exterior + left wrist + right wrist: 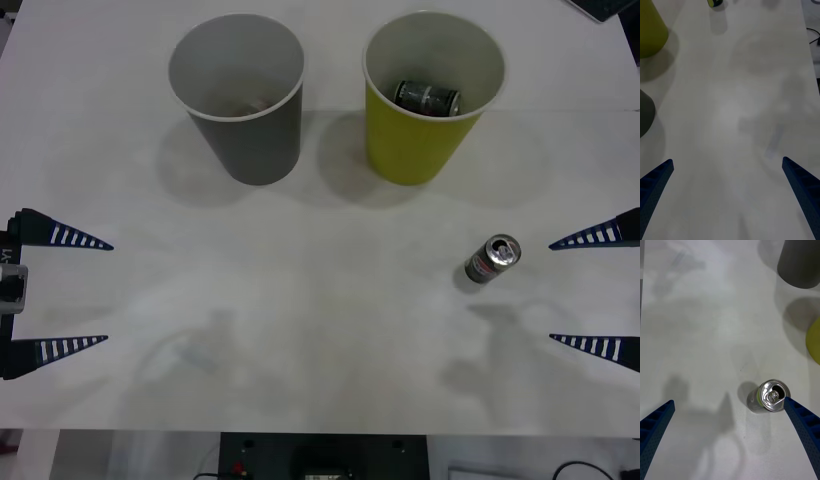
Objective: Put the can into the green bin and the plastic bottle into the gray bin
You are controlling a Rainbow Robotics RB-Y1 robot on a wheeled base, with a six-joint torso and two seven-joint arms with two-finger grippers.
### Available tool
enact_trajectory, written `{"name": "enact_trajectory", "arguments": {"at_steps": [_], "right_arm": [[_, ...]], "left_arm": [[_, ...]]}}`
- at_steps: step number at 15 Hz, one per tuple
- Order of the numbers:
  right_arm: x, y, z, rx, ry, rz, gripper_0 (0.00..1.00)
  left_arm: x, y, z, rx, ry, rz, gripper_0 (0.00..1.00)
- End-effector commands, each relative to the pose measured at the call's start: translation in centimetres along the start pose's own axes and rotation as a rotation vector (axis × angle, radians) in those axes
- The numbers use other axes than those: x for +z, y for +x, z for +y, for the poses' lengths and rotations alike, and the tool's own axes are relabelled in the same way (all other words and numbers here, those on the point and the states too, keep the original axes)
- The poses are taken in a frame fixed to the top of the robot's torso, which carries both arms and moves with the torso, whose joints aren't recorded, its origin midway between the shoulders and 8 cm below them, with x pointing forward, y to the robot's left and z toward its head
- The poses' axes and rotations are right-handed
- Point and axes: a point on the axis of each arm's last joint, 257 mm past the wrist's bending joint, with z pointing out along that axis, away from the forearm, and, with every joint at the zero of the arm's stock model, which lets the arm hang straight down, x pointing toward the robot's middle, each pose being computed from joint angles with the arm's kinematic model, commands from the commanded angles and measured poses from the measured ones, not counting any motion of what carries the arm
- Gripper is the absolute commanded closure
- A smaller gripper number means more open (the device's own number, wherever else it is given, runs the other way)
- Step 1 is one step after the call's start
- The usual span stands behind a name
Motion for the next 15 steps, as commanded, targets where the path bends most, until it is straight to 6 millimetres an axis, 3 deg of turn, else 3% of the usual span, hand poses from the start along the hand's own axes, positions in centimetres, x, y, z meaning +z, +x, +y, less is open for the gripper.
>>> {"name": "enact_trajectory", "arguments": {"at_steps": [1, 3, 6, 15], "right_arm": [[0.0, 0.0, 0.0, 0.0, 0.0, 0.0, 0.0], [0.5, 0.4, 1.0, 0.043, -0.002, -0.018, 0.0], [0.2, 0.2, 0.4, 0.037, 0.015, -0.026, 0.0], [-1.0, 2.3, -2.1, 0.012, 0.053, -0.096, 0.0]], "left_arm": [[0.0, 0.0, 0.0, 0.0, 0.0, 0.0, 0.0], [0.0, 0.0, 0.0, 0.0, 0.0, 0.0, 0.0], [0.0, 0.0, 0.0, 0.0, 0.0, 0.0, 0.0], [0.0, 0.0, 0.0, 0.0, 0.0, 0.0, 0.0]]}}
